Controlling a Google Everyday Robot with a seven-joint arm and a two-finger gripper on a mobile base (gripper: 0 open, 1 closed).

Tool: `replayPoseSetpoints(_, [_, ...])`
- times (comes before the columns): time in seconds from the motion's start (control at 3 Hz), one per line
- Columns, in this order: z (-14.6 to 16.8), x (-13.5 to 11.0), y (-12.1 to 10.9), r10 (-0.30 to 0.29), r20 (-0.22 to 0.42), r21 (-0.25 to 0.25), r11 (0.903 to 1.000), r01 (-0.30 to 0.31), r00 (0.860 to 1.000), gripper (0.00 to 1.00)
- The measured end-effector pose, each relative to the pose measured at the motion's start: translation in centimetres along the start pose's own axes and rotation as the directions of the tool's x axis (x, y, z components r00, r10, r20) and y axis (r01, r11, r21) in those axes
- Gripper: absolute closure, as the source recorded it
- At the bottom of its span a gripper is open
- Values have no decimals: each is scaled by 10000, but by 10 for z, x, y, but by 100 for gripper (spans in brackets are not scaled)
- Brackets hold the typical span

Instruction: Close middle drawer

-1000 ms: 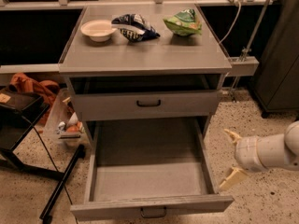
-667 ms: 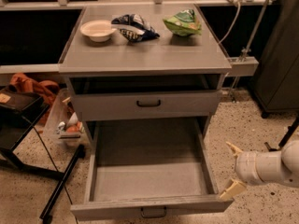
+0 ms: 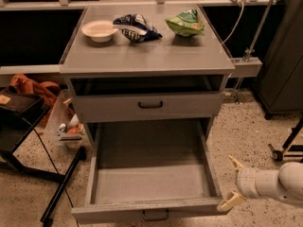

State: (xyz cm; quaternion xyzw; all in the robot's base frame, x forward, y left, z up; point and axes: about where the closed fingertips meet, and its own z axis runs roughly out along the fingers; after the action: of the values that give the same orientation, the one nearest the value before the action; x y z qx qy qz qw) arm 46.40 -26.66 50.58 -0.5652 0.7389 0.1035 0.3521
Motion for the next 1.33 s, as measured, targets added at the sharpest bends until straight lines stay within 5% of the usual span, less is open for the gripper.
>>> replayPoseSetpoints(1.0, [47, 34, 1, -133, 468, -60, 9999, 135, 9988, 0])
replayPoseSetpoints(1.33, [54, 33, -6, -142, 540, 98, 9999, 137, 9984, 19])
